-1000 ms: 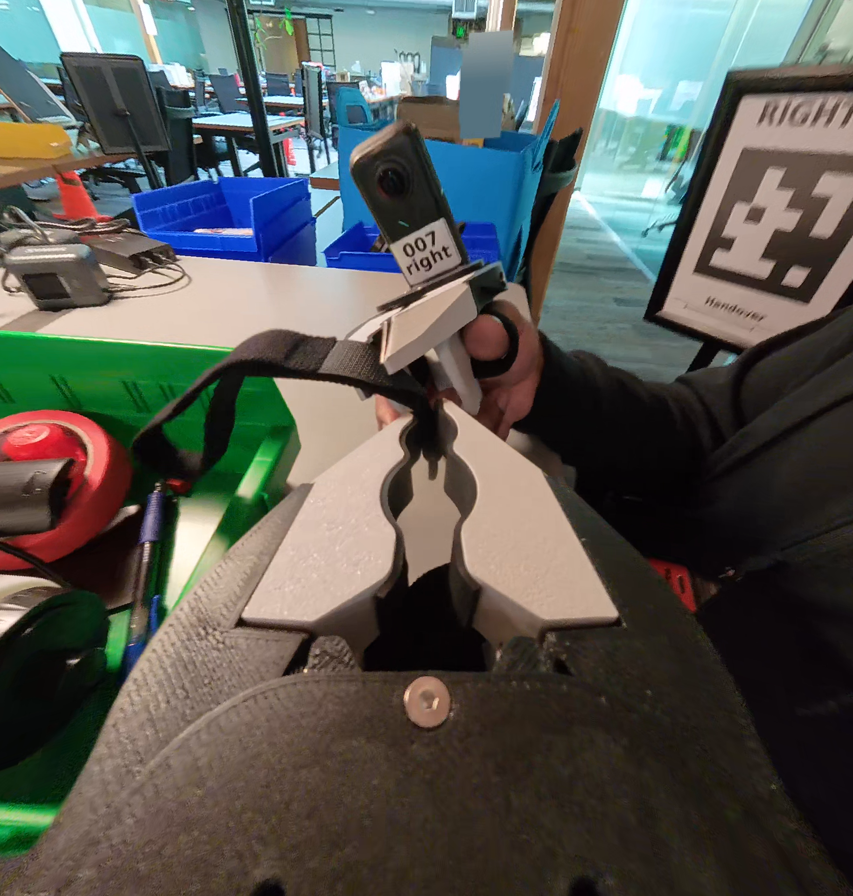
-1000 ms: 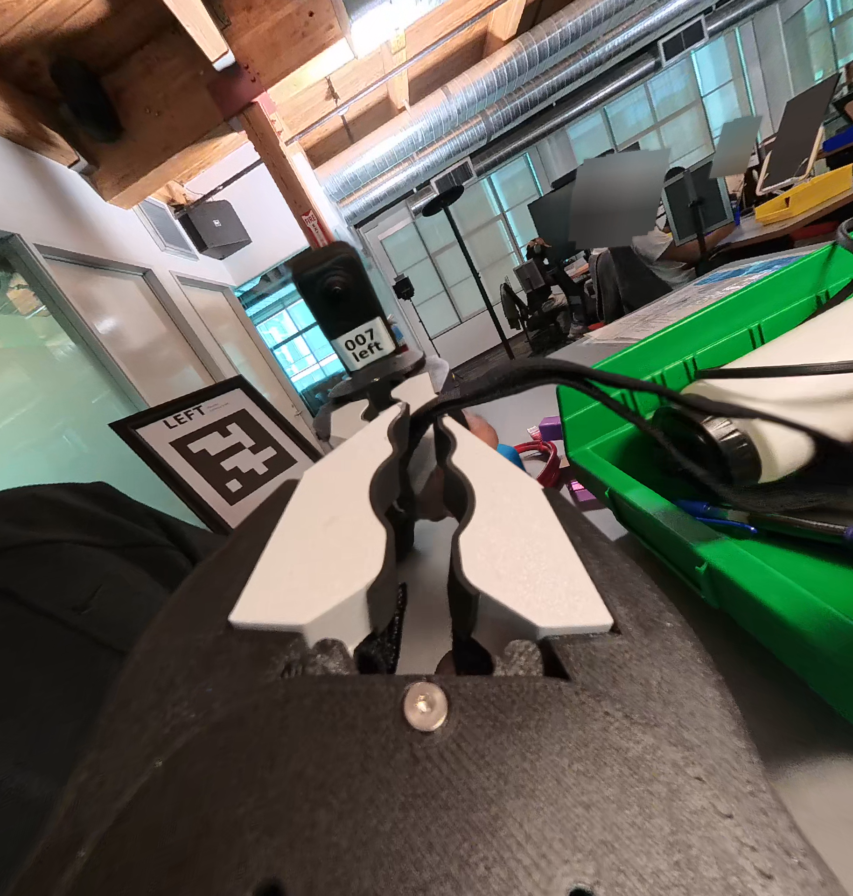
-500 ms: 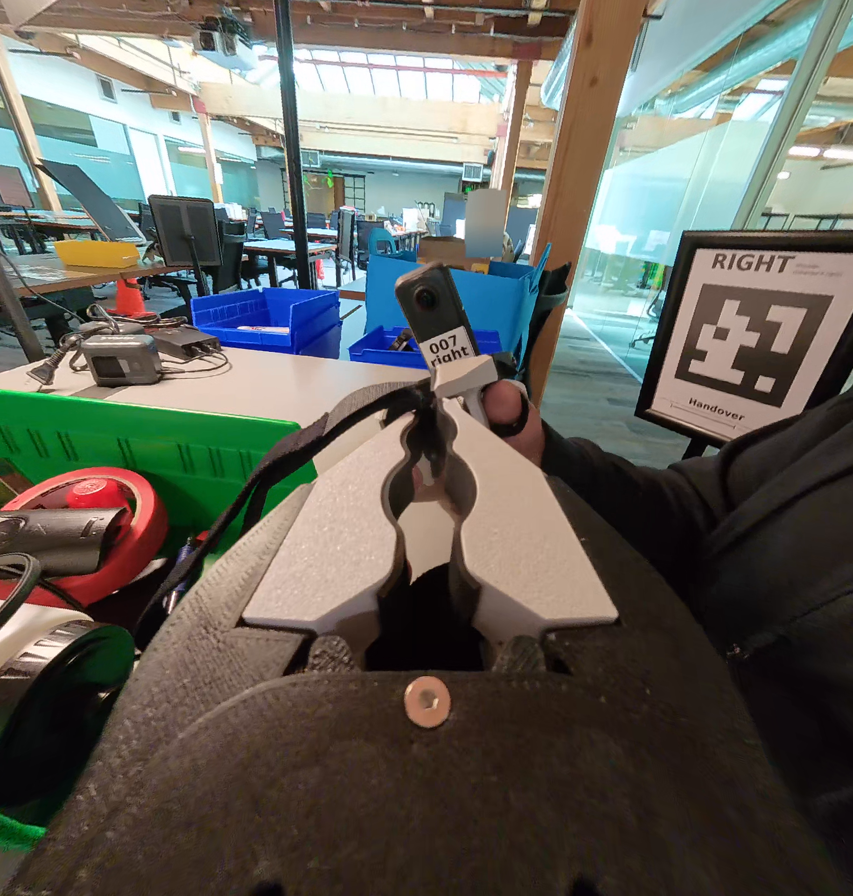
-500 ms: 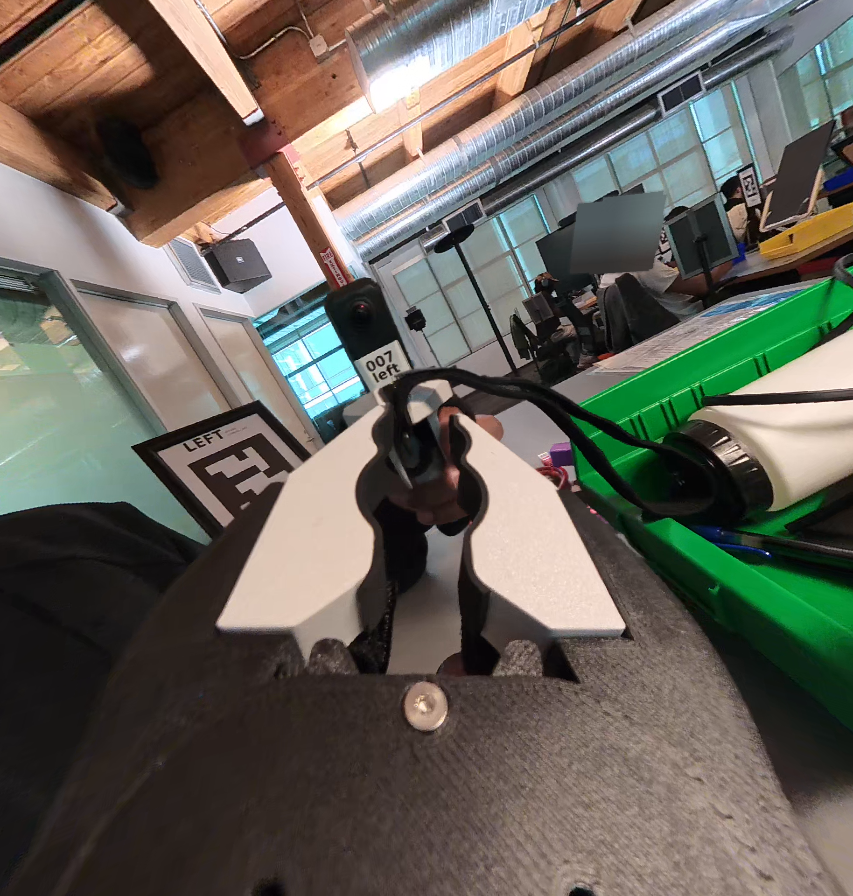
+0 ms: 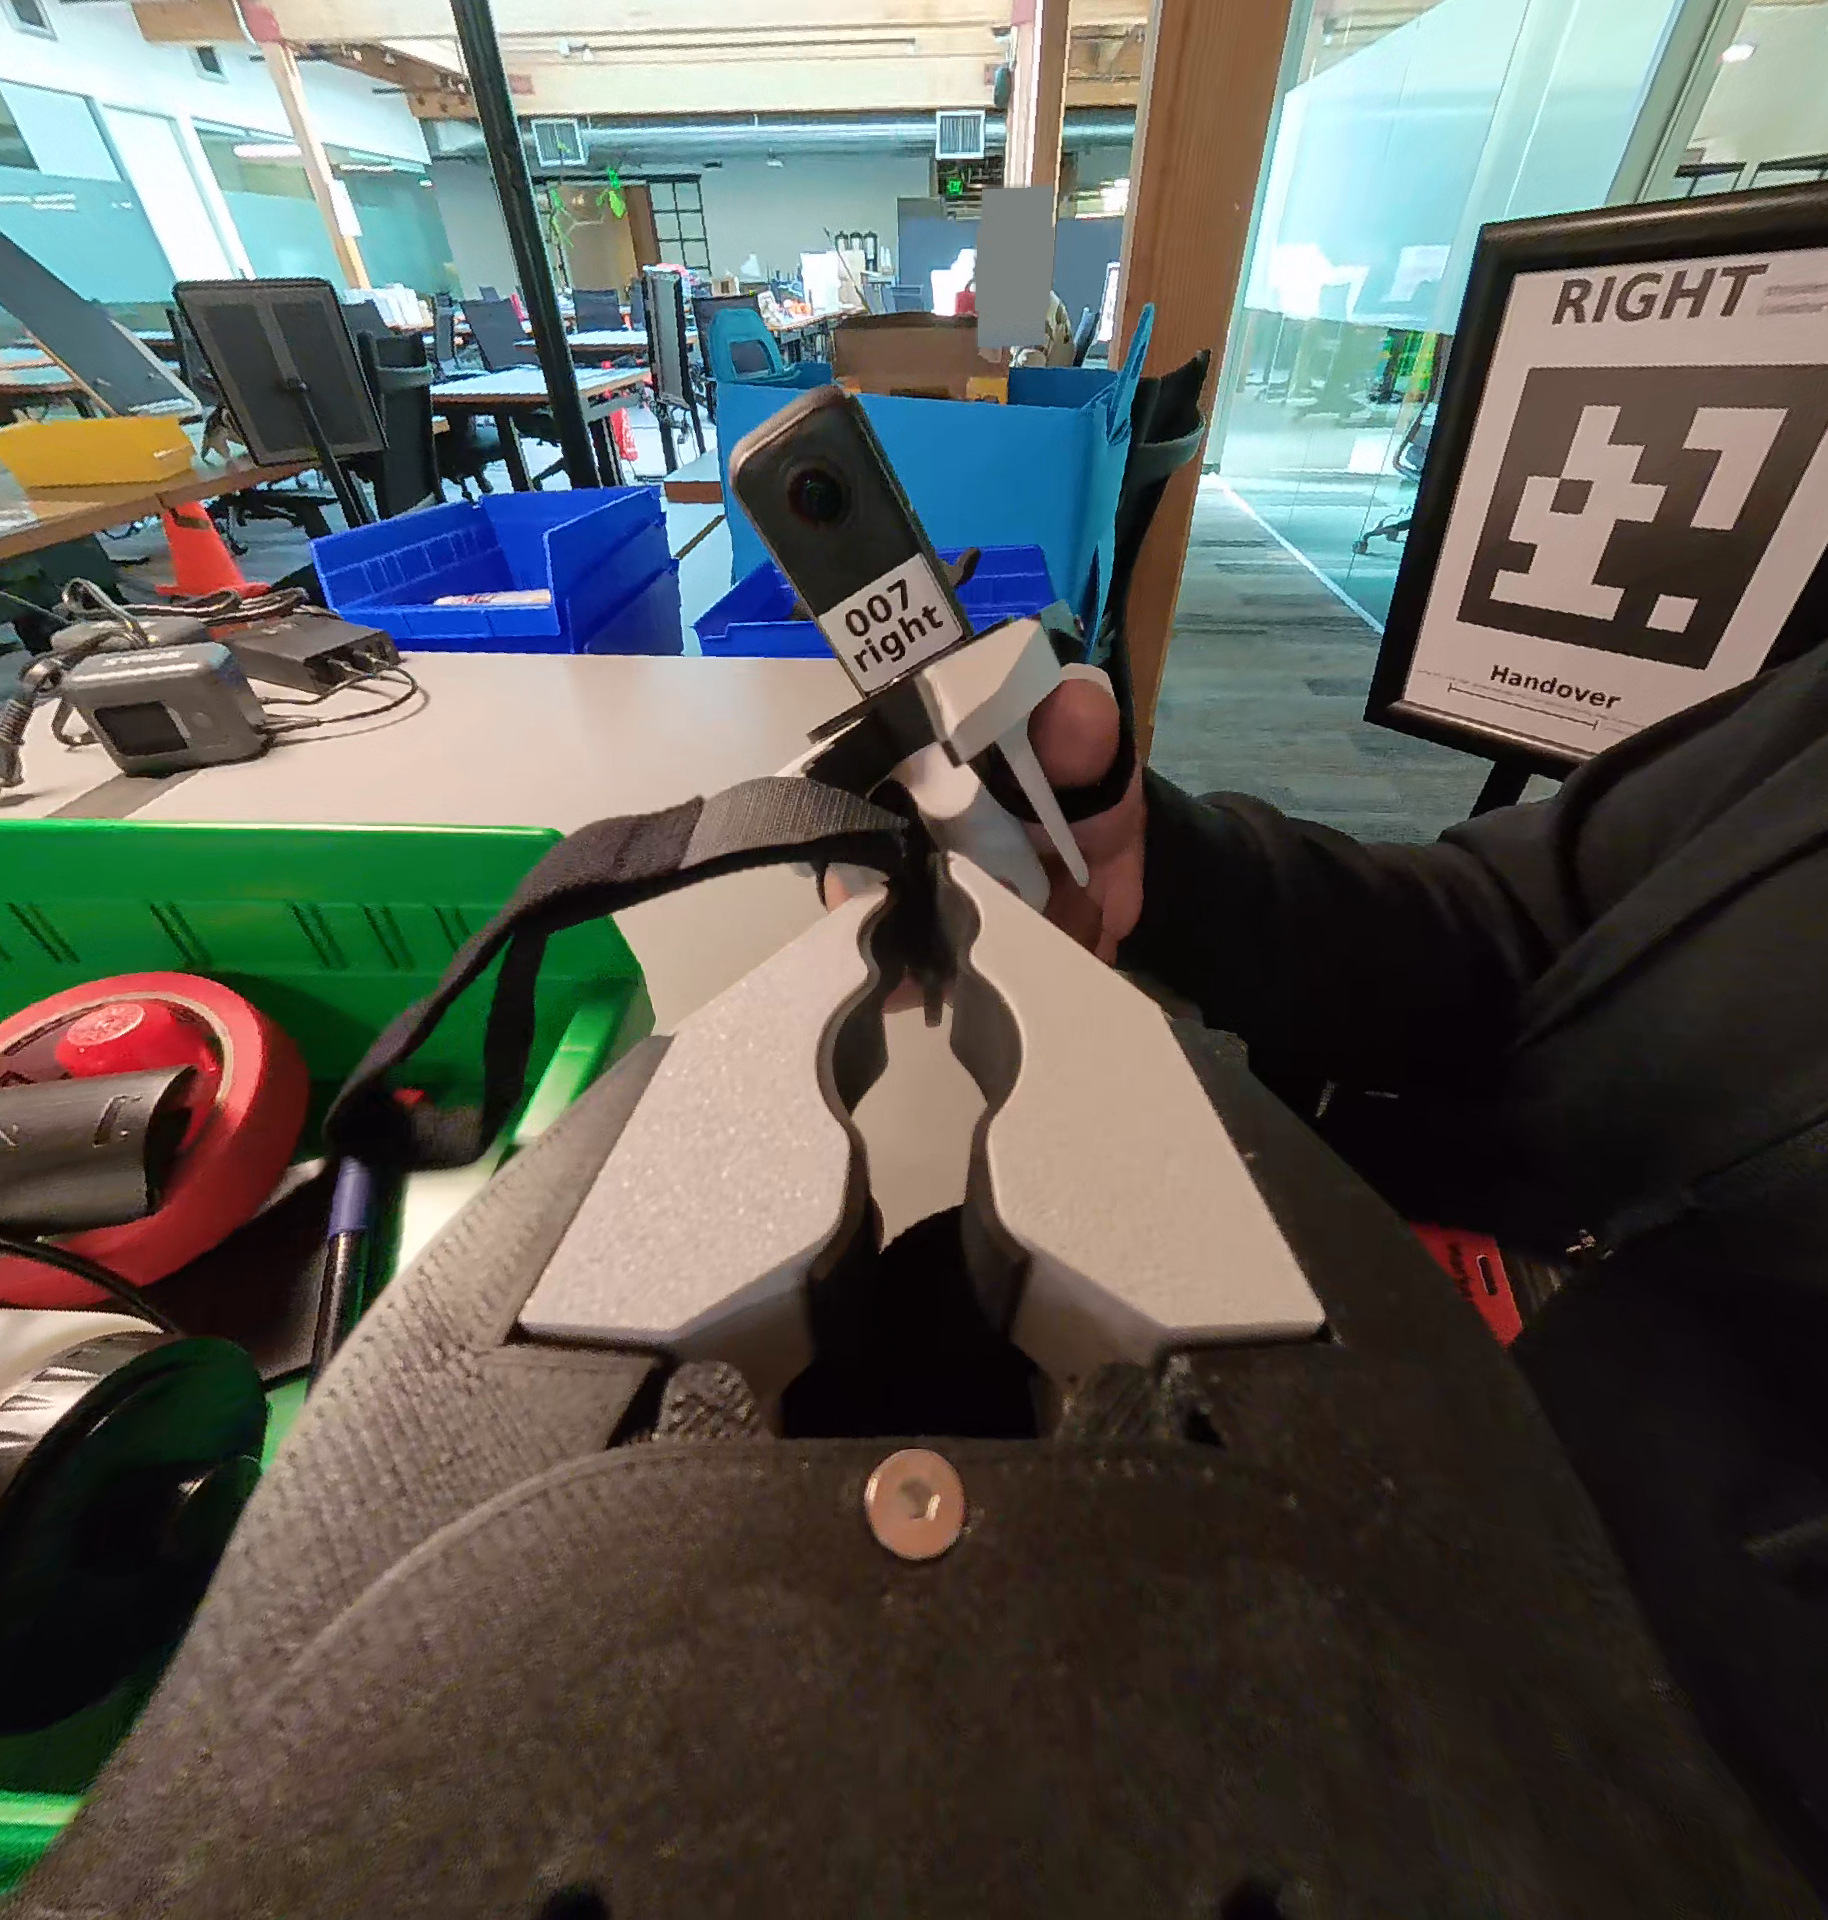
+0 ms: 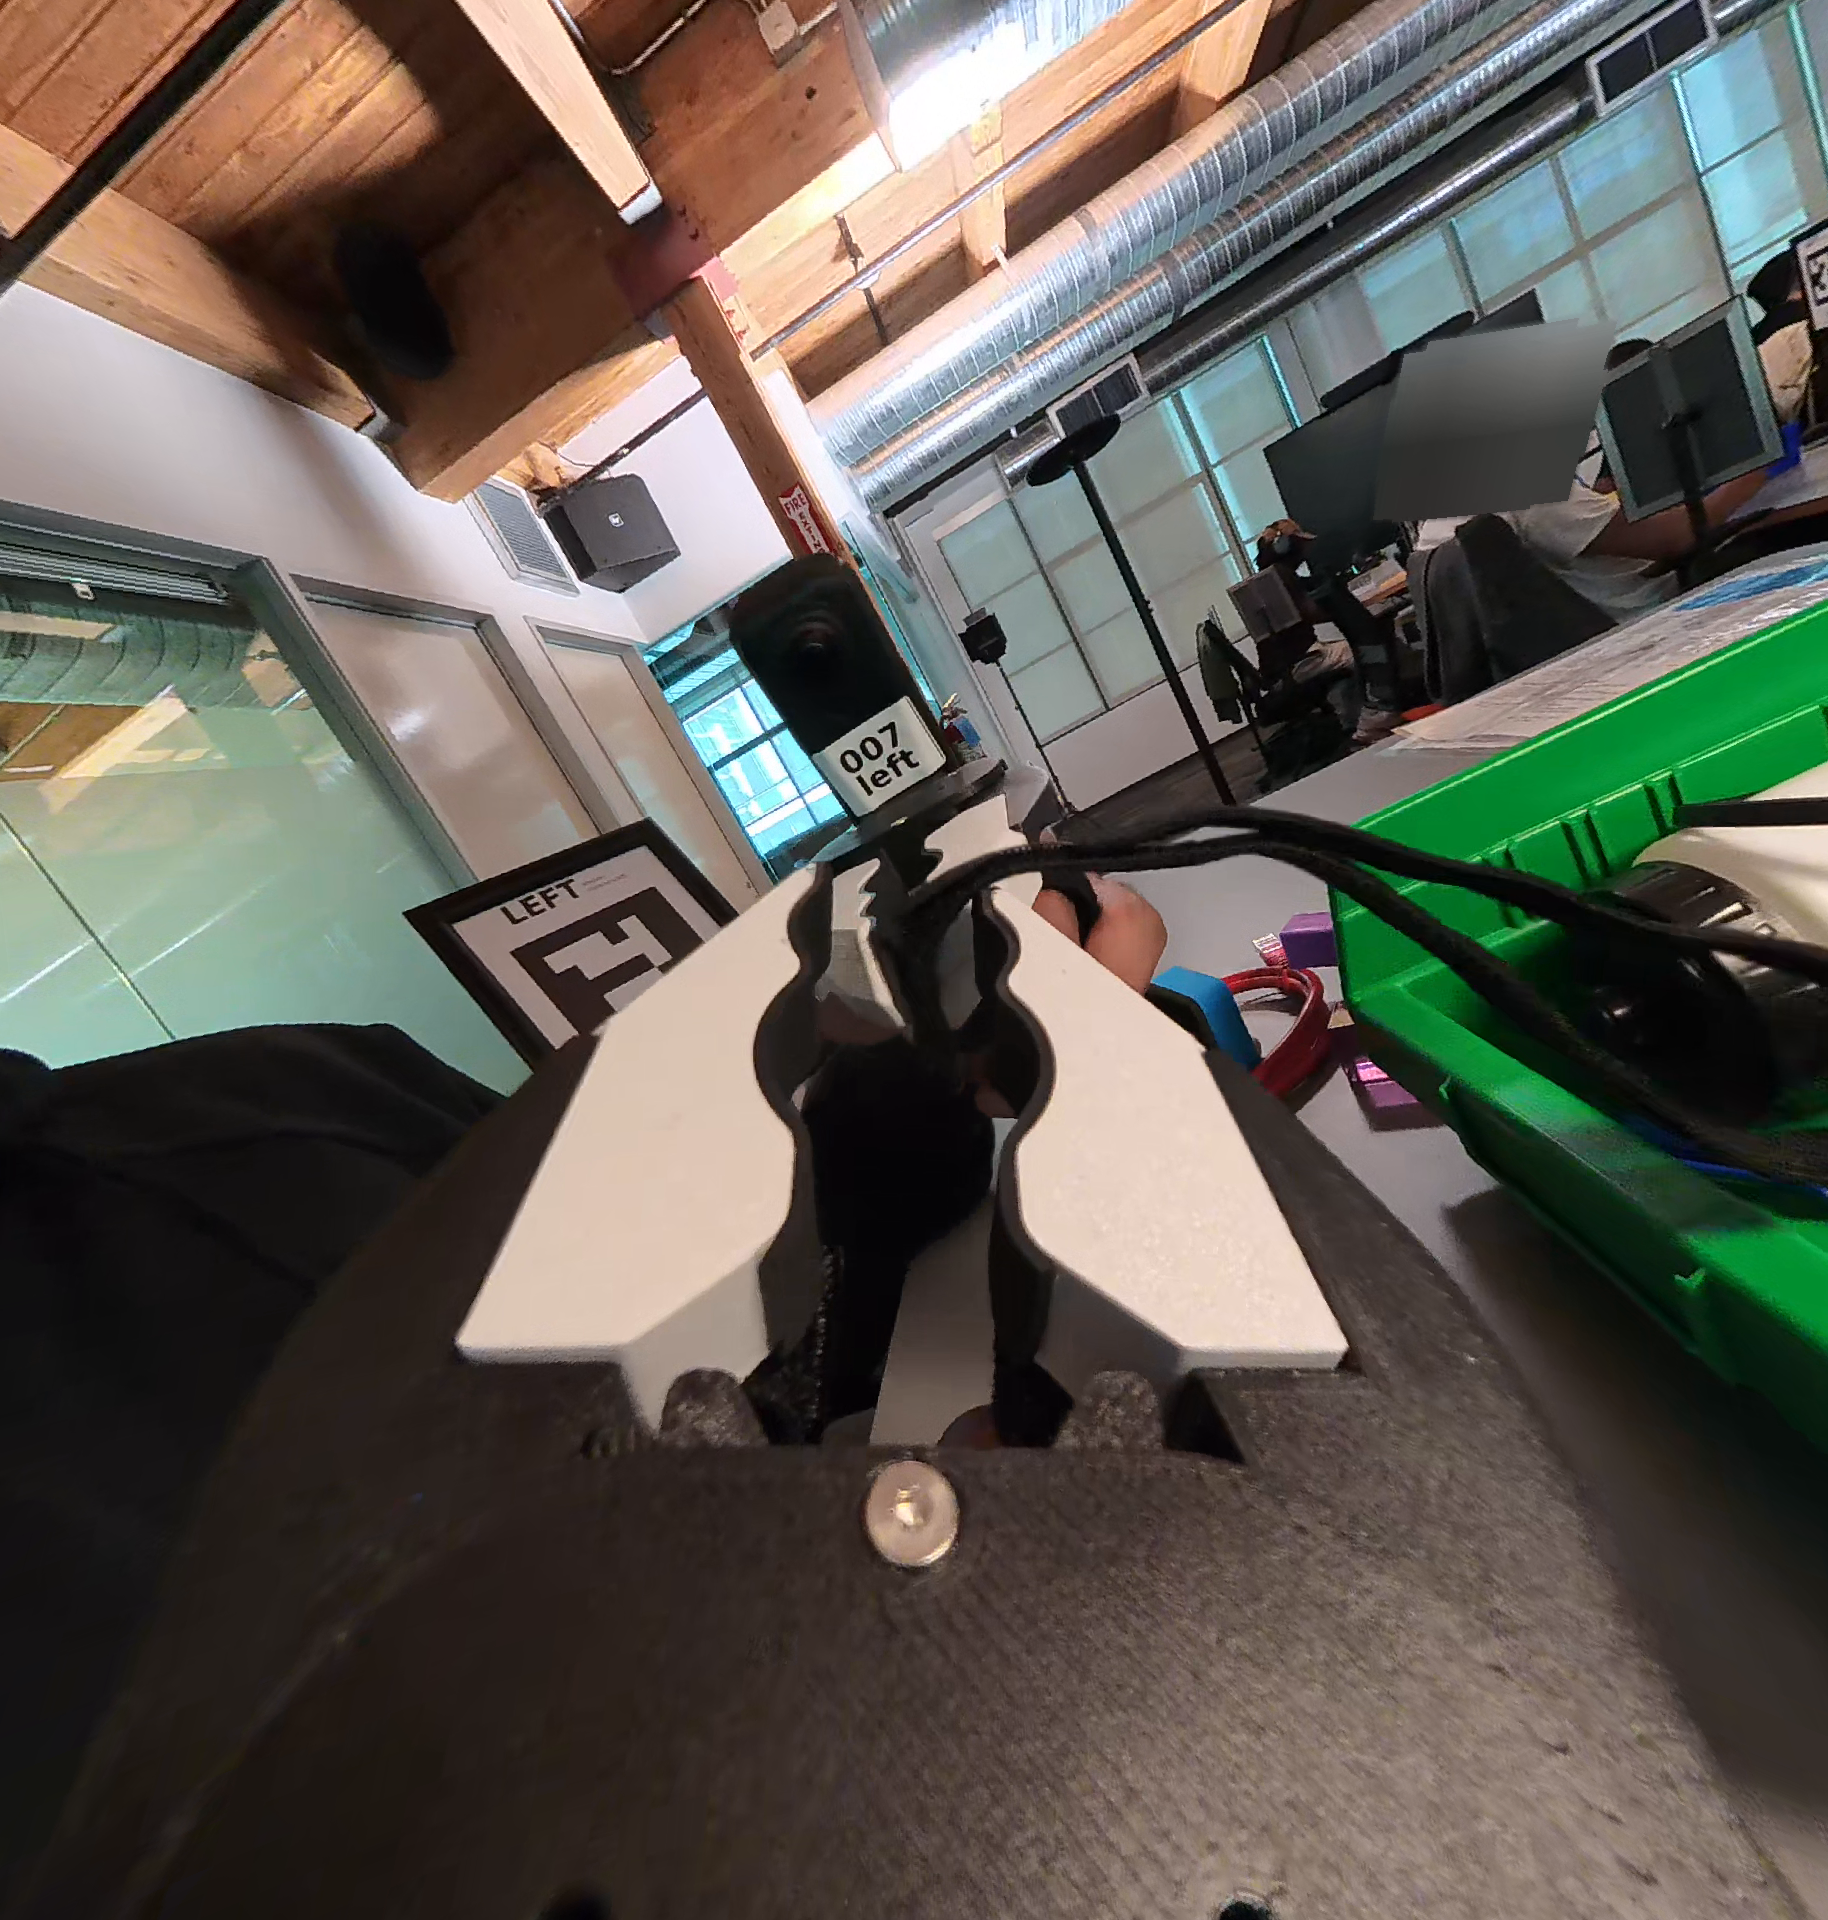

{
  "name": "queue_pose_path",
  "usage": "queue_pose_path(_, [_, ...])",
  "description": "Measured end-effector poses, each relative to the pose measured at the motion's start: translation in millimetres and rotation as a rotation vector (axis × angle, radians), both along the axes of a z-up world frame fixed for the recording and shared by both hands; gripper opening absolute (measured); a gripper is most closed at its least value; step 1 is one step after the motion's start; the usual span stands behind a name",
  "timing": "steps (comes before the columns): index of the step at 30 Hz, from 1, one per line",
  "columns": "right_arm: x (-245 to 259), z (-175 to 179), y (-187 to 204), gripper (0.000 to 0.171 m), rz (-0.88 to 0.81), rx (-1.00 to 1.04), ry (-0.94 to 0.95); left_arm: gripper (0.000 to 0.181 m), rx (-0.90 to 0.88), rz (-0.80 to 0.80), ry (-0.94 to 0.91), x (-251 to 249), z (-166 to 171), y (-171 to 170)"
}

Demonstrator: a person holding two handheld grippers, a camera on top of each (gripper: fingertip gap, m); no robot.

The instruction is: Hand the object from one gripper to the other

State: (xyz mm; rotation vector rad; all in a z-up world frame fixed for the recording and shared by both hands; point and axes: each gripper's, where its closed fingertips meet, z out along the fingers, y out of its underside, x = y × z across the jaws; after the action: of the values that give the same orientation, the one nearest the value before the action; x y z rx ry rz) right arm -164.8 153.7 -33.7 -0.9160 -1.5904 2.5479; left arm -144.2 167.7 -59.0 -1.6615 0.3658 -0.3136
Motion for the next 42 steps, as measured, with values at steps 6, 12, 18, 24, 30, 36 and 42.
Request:
queue_pose_path(6, [-5, -9, -2, 0.021, -0.041, 0.061, -0.013, 0.004, -0.016, 0.003, -0.001, 0, -3, 1])
queue_pose_path(12, [-5, -8, -2, 0.006, -0.134, 0.17, 0.099, 0.008, -0.031, 0.018, -0.033, -3, -4, 1])
queue_pose_path(18, [-6, -6, 3, 0.005, -0.231, 0.253, 0.183, 0.032, -0.01, 0.037, -0.22, -22, 11, -13])
queue_pose_path(24, [-4, -14, -12, 0.005, -0.246, 0.393, 0.264, 0.033, -0.021, -0.006, -0.342, -20, 17, -12])
queue_pose_path(30, [-2, -18, -17, 0.005, -0.24, 0.438, 0.292, 0.022, -0.041, -0.042, -0.351, -11, 14, -8])
queue_pose_path(36, [-8, -20, -12, 0.016, -0.248, 0.408, 0.227, 0.005, 0.047, -0.013, -0.301, -16, 24, -8])
queue_pose_path(42, [3, -3, -5, 0.025, -0.158, 0.226, 0.194, 0.005, 0.091, -0.018, -0.213, -12, 27, -13])
